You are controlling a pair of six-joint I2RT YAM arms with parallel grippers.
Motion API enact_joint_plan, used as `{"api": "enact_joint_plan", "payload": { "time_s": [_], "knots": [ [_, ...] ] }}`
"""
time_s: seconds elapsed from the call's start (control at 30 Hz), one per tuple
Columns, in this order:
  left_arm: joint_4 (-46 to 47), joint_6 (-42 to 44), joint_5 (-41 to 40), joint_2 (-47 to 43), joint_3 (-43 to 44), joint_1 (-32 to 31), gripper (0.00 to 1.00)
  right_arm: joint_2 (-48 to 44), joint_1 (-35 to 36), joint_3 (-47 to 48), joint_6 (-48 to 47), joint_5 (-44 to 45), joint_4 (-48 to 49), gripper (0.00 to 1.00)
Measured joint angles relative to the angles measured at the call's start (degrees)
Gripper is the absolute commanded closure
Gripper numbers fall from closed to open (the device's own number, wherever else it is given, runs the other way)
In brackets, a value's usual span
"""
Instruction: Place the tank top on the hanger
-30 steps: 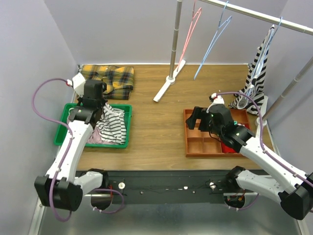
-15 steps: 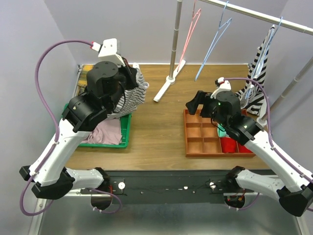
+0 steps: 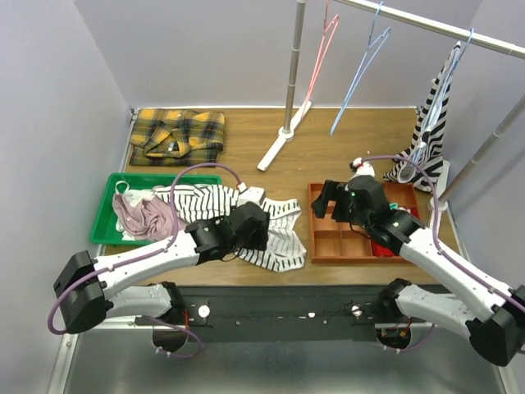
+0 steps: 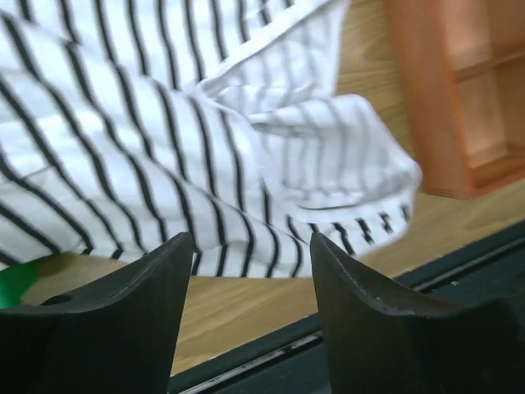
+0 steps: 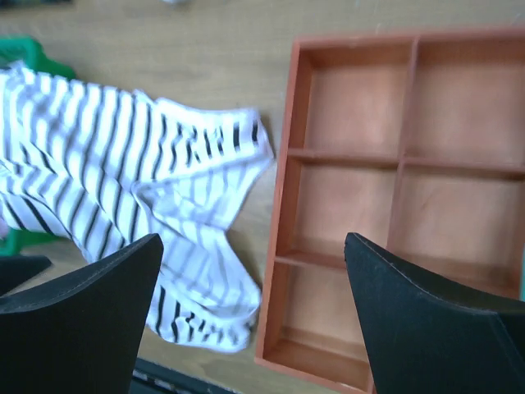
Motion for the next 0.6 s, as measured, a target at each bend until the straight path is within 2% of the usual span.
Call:
{"api": "enact_joint_plan", "payload": {
  "time_s": [0.1, 0.13, 0.23, 0.3, 0.33, 0.5, 0.6],
  "knots": [
    [-1.9, -1.9, -2.1, -0.9, -1.5, 2.3, 0.46, 3.3, 0.1, -2.9, 1.6, -2.4, 2.1, 0.03],
    [-2.1, -2.0, -2.5, -1.2, -0.8, 3.8, 0.52, 4.6, 0.3, -3.5, 2.0, -2.8, 2.8, 0.05],
    [-1.3, -1.2, -3.1, -0.6, 3.2, 9.5, 0.62, 8.2, 1.3, -4.0, 3.1, -3.5, 5.1, 0.11],
    [0.4, 0.2, -2.4, 2.0, 6.2, 11.9, 0.60, 9.0, 1.7, -4.0, 3.3, -3.3, 6.1, 0.11],
    [0.9, 0.6, -2.0, 3.0, 6.8, 11.9, 0.54, 9.0, 1.9, -4.0, 3.4, -3.1, 6.1, 0.11],
    [3.3, 3.8, 1.1, 11.9, 8.8, 7.2, 0.50, 5.0, 1.9, -4.0, 3.6, 1.4, 5.2, 0.12],
    [2.8, 6.0, 2.3, 19.0, 13.1, 7.1, 0.47, -0.2, 1.9, -4.0, 4.0, 4.3, 4.5, 0.12]
  ]
}}
